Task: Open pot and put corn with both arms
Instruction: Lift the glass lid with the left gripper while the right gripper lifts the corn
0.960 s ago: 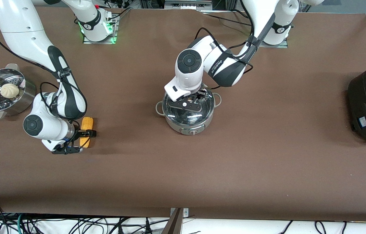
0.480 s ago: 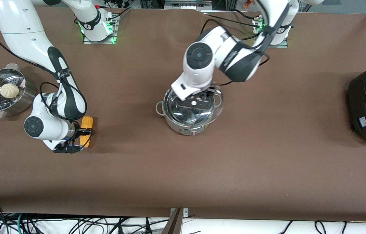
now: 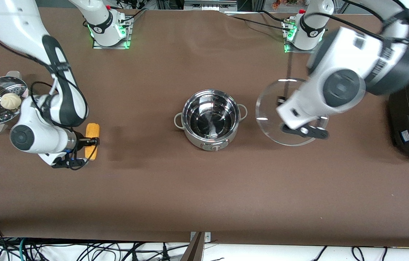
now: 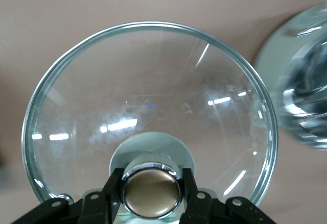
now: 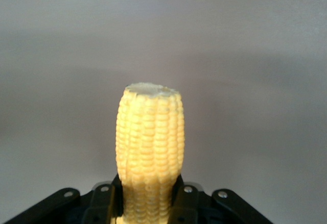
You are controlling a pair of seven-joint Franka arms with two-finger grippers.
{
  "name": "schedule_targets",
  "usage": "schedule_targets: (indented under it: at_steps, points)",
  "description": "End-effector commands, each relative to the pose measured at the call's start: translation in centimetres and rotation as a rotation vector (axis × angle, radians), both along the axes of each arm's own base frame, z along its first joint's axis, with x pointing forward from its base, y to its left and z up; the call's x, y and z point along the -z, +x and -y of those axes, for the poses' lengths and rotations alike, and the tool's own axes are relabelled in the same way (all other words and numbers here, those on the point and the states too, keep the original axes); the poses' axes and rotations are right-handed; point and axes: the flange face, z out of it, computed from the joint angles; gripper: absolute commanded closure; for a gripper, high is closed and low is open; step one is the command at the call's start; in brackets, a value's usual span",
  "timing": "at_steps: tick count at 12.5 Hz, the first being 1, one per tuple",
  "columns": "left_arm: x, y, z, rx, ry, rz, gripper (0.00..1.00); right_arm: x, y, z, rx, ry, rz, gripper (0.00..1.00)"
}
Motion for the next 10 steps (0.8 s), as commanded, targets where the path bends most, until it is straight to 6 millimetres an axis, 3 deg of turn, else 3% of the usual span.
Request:
schedule_targets:
  at_steps: [1,3,5,6,7,10]
  points:
    - [6.7,2.1,-10.8,0.126,-0.124,0.003,0.96,-10.9,-1.8,-6.4,0.05,0.075,-0.037,1.0]
    - [14.3,1.1,-15.3,0.145,-0.155,0.054,0.96,-16.1,-3.0,-14.5,0.092,0.117,-0.009,1.0]
    - [18.9,-1.0,-15.6,0.156,-0.167,0.067,0.94,-17.9,-5.8,-23.4,0.088,0.124,0.02,1.0]
    - [20.8,-1.9,-15.8,0.157,-0.168,0.064,0.91,-17.6,-7.2,-27.6,0.091,0.117,0.046,1.0]
    - [22.1,-2.5,-15.9,0.156,-0.169,0.083,0.77,-16.6,-8.5,-31.3,0.107,0.109,0.064,1.0]
    - [22.8,-2.6,-15.8,0.158,-0.17,0.088,0.37,-9.7,-12.5,-41.3,0.139,0.058,0.114,1.0]
